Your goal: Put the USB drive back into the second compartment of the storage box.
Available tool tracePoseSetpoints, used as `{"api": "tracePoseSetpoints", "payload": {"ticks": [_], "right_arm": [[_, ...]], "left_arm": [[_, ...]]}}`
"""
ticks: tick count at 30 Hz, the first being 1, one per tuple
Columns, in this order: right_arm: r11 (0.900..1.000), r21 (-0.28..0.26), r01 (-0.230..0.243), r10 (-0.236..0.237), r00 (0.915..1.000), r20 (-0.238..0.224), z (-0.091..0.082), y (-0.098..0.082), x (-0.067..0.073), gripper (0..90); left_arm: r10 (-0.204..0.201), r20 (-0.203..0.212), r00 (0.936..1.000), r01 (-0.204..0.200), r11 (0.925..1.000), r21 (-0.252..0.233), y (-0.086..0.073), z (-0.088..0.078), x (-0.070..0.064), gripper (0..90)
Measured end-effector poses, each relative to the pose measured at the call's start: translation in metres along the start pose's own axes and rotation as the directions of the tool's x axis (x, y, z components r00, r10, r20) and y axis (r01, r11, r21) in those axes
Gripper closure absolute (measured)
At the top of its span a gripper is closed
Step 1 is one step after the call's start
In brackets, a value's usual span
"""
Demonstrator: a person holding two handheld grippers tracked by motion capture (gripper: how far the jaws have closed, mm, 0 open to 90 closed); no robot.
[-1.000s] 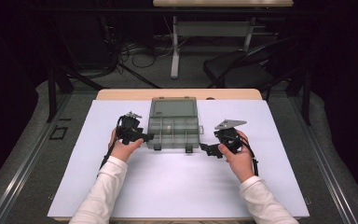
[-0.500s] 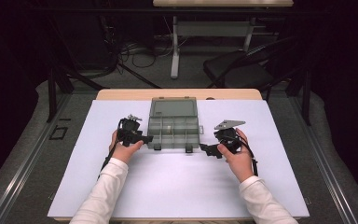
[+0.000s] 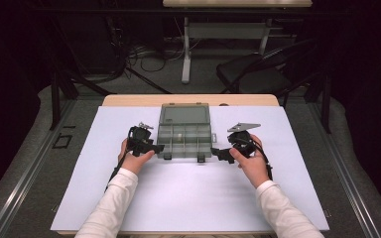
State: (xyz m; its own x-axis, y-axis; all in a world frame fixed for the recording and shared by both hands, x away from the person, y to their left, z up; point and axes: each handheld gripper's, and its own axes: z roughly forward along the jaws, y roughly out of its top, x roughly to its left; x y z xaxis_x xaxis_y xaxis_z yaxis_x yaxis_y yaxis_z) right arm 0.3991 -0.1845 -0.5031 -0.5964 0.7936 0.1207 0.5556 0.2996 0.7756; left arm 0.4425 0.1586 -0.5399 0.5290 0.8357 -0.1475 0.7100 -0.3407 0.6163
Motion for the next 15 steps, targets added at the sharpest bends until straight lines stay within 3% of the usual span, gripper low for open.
{"api": "tracePoseSetpoints", "payload": {"ticks": [5,9,15], "right_arm": [[0.999,0.002,-0.034,0.034,0.9992,0.019,0.001,0.007,-0.007,15.0],[0.996,0.0,-0.087,0.087,0.9962,0.004,0.001,0.014,-0.011,15.0],[0.996,0.011,-0.091,0.091,0.9958,0.015,0.004,0.025,-0.011,15.0]], "left_arm": [[0.001,-0.006,1.0,-0.001,1.0,-0.005,-0.001,0.001,0.001,43.3],[-0.005,-0.003,1.0,0.005,0.9998,-0.018,-0.003,0.002,0.003,44.5],[-0.001,0.008,1.0,0.001,0.9998,-0.019,-0.003,0.004,0.003,46.3]]}}
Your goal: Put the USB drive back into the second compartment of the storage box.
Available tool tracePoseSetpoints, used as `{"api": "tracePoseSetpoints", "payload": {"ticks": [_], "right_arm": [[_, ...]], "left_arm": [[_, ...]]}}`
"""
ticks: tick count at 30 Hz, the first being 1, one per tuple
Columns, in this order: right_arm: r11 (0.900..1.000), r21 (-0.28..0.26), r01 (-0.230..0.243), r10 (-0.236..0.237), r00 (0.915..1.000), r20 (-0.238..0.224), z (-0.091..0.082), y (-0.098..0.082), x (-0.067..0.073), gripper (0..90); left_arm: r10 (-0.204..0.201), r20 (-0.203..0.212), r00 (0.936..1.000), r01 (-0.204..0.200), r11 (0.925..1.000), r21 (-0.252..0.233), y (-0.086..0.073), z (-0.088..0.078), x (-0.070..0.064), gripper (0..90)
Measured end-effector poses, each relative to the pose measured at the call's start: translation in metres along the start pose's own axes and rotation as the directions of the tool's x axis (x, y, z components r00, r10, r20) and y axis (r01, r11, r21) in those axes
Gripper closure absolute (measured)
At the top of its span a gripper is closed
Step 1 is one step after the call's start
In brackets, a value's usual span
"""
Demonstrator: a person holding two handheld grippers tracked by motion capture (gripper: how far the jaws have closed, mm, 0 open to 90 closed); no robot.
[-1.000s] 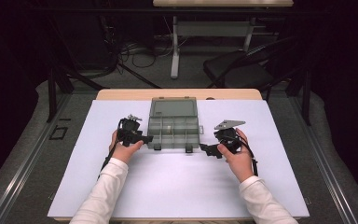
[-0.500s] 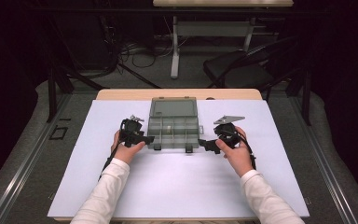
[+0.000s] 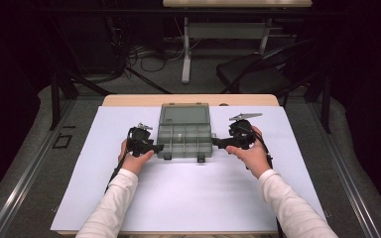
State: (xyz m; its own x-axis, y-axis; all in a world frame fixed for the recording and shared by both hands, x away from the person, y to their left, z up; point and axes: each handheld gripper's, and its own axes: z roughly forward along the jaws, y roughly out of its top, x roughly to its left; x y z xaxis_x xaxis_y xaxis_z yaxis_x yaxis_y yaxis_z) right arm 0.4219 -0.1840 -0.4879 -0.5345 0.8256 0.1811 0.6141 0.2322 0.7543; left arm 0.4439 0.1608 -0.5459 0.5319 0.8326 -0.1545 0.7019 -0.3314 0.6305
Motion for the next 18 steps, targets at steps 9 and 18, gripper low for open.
{"api": "tracePoseSetpoints", "payload": {"ticks": [9,18], "right_arm": [[0.999,0.031,0.025,-0.025,0.9997,-0.002,0.007,0.012,0.002,16.1],[0.998,0.047,0.035,-0.035,0.9994,0.001,0.018,0.026,0.004,17.2]], "left_arm": [[0.026,-0.022,0.9994,-0.026,0.9996,0.007,-0.001,0.004,-0.004,51.4],[0.041,-0.035,0.9985,-0.041,0.9992,0.002,-0.001,0.006,-0.005,54.0]]}}
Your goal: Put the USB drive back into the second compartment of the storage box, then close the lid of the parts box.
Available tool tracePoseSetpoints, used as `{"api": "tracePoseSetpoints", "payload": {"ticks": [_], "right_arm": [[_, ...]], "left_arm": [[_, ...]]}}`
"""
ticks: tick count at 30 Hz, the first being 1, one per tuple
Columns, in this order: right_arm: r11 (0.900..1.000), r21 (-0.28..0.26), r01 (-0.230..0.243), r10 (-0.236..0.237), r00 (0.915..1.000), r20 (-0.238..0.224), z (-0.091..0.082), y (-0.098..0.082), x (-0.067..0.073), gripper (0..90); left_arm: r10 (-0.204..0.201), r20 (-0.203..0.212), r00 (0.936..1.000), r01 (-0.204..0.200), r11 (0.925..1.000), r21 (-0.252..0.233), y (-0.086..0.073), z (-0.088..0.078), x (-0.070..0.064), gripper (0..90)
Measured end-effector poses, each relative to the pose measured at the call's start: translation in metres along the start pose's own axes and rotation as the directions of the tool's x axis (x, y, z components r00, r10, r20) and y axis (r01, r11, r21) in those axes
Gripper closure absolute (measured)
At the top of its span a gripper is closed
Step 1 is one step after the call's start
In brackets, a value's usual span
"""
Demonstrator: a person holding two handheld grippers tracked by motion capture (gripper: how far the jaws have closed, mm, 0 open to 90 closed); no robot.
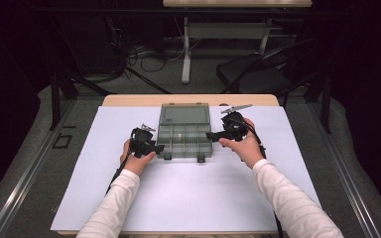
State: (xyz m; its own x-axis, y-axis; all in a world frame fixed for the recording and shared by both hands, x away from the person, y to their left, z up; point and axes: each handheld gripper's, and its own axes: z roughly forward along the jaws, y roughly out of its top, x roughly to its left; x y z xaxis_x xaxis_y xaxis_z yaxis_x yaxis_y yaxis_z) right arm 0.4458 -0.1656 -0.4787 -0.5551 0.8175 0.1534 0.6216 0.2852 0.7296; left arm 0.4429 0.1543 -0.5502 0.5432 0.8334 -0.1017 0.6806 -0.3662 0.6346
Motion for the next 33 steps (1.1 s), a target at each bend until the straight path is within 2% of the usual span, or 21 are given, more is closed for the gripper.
{"api": "tracePoseSetpoints", "payload": {"ticks": [3,13,16,20,22,29,30,33], "right_arm": [[1.0,-0.012,-0.005,0.005,1.0,0.0,0.0,0.007,-0.001,17.9],[1.0,0.006,-0.006,0.006,0.9999,0.011,0.005,0.025,-0.007,20.7],[1.0,0.014,-0.02,0.02,0.9998,0.006,0.007,0.028,-0.008,21.0],[1.0,-0.008,-0.011,0.012,0.9997,0.021,0.011,0.031,-0.01,21.0],[1.0,-0.002,-0.013,0.013,0.9994,0.033,0.012,0.033,-0.012,22.1],[0.999,0.015,-0.049,0.048,0.9971,0.059,0.017,0.042,-0.024,24.3],[0.999,0.016,-0.051,0.05,0.997,0.06,0.018,0.044,-0.025,24.3],[0.998,0.007,-0.066,0.065,0.9958,0.065,0.021,0.046,-0.028,24.3]], "left_arm": [[0.009,-0.008,0.9999,-0.009,1.0,0.002,0.0,0.0,-0.001,55.4],[0.026,-0.022,0.9994,-0.026,0.9997,-0.004,0.0,0.001,-0.004,58.7],[0.027,-0.024,0.9993,-0.028,0.9996,-0.001,0.0,0.001,-0.005,59.7],[0.022,-0.02,0.9996,-0.022,0.9997,-0.009,-0.001,0.003,-0.005,60.8],[0.028,-0.024,0.9993,-0.028,0.9996,-0.009,-0.001,0.004,-0.006,61.5],[0.032,-0.015,0.9994,-0.032,0.9995,-0.002,0.0,0.004,-0.005,61.1],[0.028,-0.027,0.9992,-0.028,0.9995,-0.012,-0.001,0.005,-0.006,60.9],[0.029,-0.029,0.9992,-0.029,0.9995,-0.013,-0.001,0.005,-0.006,60.8]]}}
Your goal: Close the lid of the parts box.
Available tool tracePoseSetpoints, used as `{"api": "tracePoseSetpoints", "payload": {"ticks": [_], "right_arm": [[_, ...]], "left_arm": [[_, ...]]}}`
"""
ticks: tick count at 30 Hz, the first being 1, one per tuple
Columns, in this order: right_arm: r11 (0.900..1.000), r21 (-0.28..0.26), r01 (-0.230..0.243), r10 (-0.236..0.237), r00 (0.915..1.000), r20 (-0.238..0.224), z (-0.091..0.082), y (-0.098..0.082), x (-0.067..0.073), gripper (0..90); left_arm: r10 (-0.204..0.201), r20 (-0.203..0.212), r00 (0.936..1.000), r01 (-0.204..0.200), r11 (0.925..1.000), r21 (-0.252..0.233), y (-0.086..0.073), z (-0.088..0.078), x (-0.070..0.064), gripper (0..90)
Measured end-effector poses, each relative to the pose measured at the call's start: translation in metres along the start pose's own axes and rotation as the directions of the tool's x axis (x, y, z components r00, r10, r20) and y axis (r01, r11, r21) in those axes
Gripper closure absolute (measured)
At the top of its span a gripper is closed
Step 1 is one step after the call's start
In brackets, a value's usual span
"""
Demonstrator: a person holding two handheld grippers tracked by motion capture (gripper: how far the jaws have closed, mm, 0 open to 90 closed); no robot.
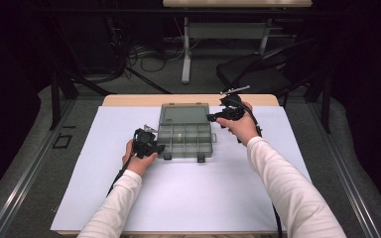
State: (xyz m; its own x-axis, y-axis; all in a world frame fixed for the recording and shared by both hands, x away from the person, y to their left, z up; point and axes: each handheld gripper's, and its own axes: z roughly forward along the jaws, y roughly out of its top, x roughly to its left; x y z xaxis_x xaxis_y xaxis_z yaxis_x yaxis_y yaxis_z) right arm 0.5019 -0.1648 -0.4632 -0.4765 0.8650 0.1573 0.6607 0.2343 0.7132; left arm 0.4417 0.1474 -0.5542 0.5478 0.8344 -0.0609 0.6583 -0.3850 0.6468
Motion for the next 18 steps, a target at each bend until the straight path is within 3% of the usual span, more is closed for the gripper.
{"api": "tracePoseSetpoints", "payload": {"ticks": [18], "right_arm": [[0.999,0.026,-0.029,0.029,0.9994,0.018,0.017,0.019,-0.002,25.8]], "left_arm": [[-0.002,0.008,1.0,0.002,1.0,-0.002,-0.001,0.0,0.001,60.6]]}}
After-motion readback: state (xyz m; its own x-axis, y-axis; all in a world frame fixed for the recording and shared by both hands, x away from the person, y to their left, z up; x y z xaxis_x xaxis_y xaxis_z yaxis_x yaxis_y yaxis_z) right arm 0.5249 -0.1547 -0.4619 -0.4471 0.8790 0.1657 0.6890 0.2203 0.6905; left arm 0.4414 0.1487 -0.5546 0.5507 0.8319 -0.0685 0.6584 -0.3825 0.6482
